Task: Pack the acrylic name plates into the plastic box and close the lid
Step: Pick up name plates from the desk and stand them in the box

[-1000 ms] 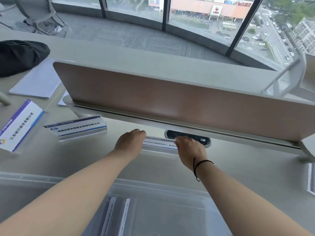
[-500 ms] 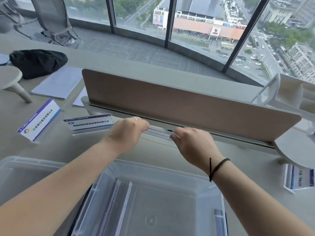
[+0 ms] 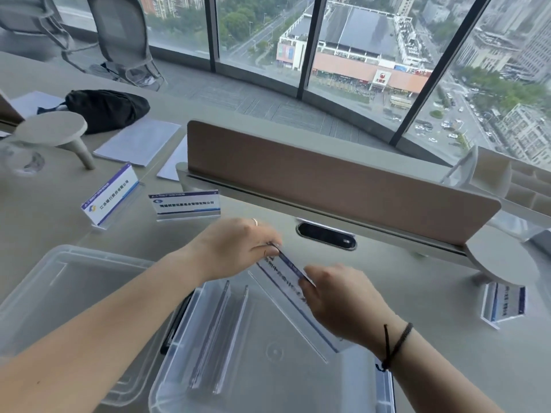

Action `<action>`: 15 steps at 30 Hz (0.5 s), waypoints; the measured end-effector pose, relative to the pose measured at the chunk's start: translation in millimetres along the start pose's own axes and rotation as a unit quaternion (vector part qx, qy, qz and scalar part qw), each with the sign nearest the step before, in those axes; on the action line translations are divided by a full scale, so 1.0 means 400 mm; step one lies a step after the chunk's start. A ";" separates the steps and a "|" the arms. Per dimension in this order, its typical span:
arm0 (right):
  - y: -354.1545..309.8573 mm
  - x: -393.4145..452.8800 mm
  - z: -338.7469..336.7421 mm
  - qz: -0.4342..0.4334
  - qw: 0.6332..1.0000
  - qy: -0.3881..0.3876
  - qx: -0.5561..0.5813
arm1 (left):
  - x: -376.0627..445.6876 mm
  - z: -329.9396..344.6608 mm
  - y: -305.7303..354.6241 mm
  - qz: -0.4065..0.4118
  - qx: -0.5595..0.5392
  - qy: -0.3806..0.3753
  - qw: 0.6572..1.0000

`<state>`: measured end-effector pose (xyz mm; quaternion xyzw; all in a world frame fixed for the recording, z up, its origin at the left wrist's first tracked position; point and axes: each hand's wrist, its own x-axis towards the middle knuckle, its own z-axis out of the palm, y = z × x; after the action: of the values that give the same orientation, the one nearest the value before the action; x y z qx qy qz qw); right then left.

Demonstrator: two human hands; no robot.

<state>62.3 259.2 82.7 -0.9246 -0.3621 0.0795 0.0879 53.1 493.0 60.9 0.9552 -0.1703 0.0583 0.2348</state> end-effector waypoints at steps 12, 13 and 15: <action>-0.039 -0.099 0.382 0.241 0.958 -0.093 0.126 | -0.297 0.239 -0.082 -0.238 0.112 -0.157 0.952; -0.041 -0.097 0.400 0.260 0.950 -0.108 0.133 | -0.308 0.248 -0.081 -0.244 0.104 -0.159 0.951; -0.046 -0.094 0.432 0.285 0.938 -0.134 0.143 | -0.321 0.252 -0.076 -0.273 0.063 -0.138 0.950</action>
<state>-13.6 265.0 -78.2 -0.9473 -0.0767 0.2755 0.1439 -53.2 509.1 -65.8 0.9768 0.0704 -0.1296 0.1553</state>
